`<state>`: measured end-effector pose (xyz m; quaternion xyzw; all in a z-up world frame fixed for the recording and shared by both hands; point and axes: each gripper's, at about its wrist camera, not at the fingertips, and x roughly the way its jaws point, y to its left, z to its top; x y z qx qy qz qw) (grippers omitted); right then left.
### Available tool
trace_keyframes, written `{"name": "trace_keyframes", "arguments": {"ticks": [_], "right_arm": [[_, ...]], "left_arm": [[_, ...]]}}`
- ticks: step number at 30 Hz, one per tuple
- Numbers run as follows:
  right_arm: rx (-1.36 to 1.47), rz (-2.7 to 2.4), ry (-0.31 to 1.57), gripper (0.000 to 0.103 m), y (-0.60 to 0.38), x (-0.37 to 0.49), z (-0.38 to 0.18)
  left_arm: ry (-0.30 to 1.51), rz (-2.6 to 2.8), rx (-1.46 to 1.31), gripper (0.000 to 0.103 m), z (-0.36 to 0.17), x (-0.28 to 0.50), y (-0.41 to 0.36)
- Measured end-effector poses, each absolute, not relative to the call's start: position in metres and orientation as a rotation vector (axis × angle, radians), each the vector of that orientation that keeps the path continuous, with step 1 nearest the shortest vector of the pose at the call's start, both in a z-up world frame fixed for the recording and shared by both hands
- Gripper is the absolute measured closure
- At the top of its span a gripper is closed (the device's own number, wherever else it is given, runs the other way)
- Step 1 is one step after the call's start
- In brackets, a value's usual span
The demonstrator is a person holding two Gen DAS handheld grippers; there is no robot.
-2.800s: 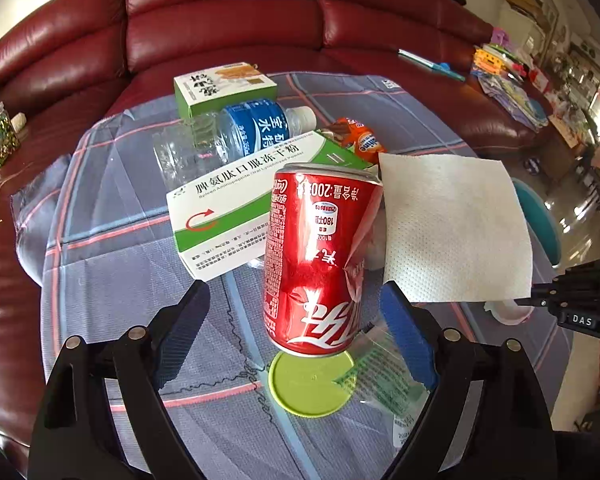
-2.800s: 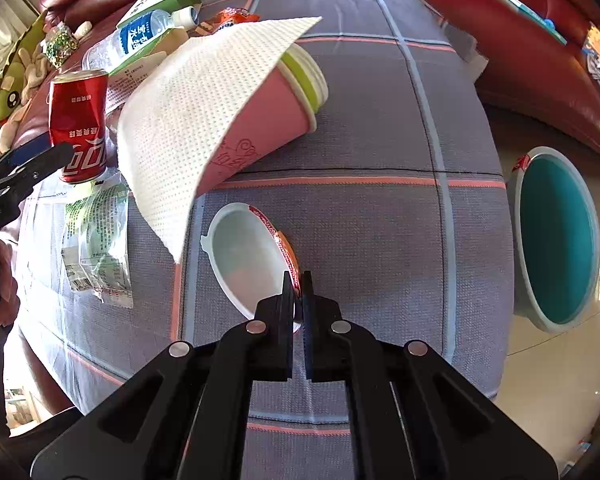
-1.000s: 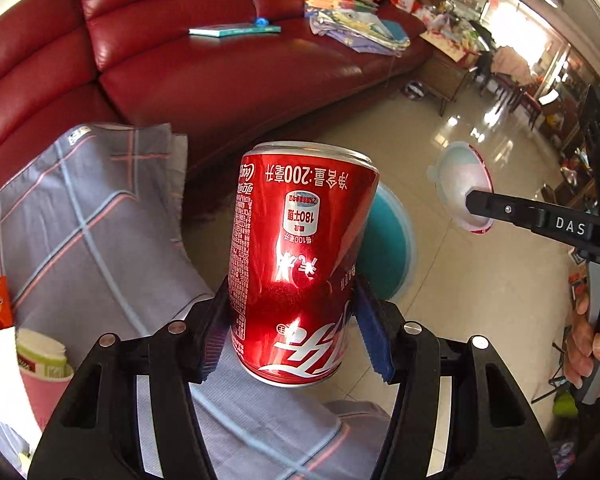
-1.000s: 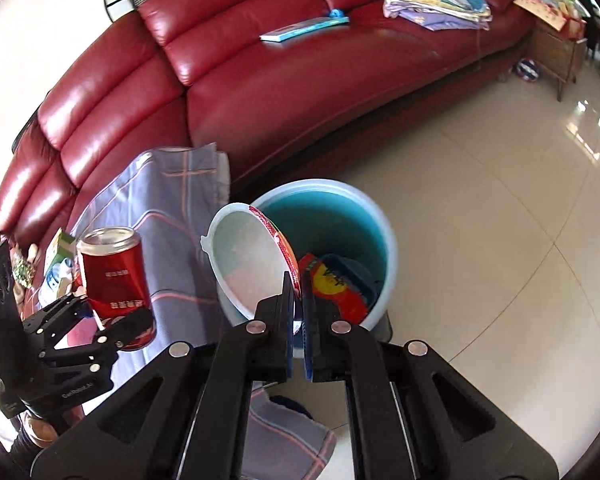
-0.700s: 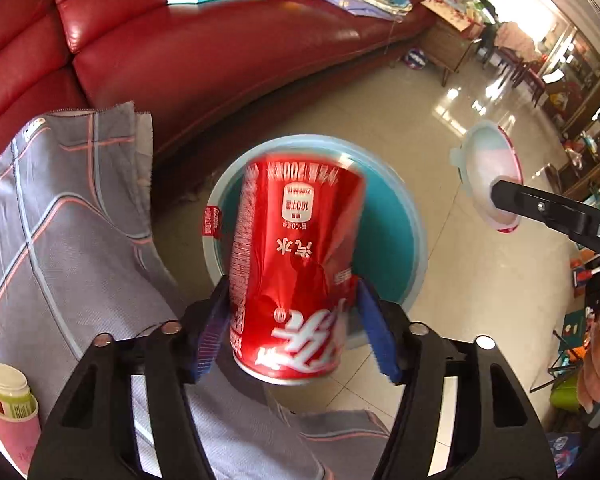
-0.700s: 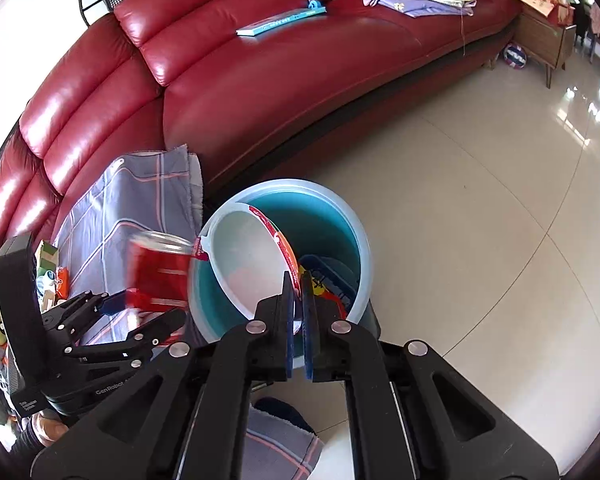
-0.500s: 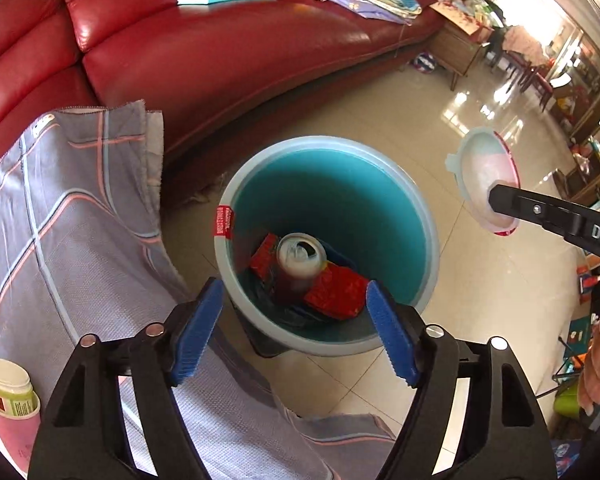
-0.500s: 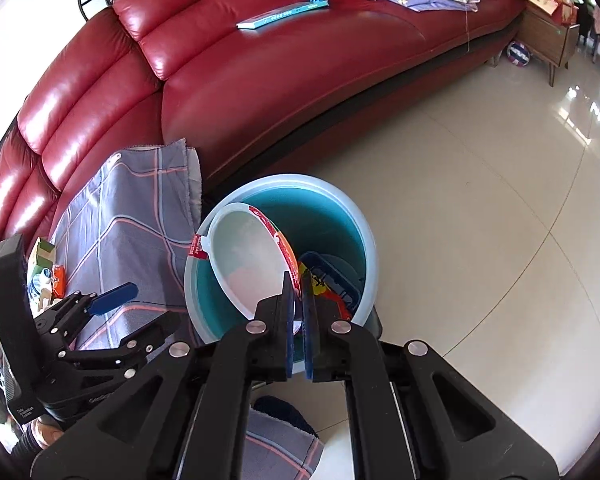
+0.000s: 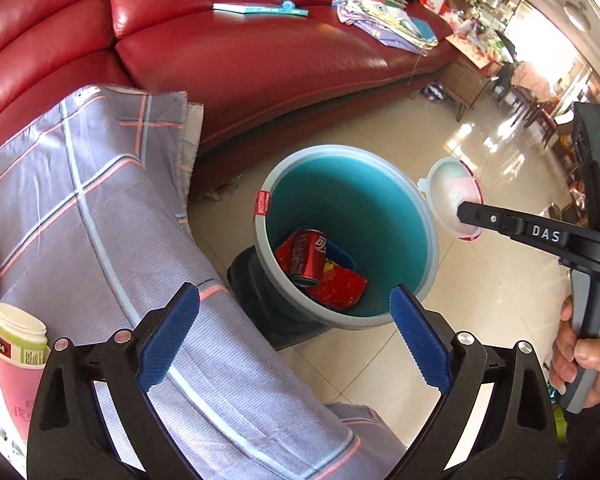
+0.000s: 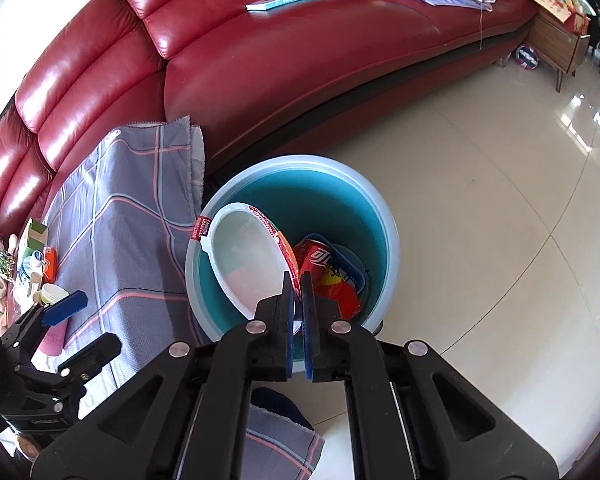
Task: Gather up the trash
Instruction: 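Move the left gripper back to the white paper towel on the table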
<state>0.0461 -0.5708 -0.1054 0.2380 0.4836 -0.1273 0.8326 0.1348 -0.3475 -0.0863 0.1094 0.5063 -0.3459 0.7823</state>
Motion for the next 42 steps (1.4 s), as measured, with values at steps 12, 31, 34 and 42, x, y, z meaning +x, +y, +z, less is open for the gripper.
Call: {"name": "trace_keyframes", "arguments": {"ticks": [12,31,34,42], "right_arm": [[0.493,-0.253,1.065,0.024,-0.550,0.065,-0.116],[0.395,-0.199,1.091,0.014,-0.477,0.077,-0.084],[0.371,-0.159,1.104,0.014,-0.453,0.083,-0.084],[0.316,-0.066,1.137,0.014,-0.391,0.098,-0.088]], "left_arm": [[1.081,-0.746,0.193,0.004,-0.077,0.135,-0.321],[1.041,-0.622,0.146,0.004,-0.050,0.135,-0.222],[1.031,-0.571,0.139,0.004,-0.045,0.137,-0.193],[1.056,-0.434,0.124,0.004,-0.056,0.147,-0.111]]}}
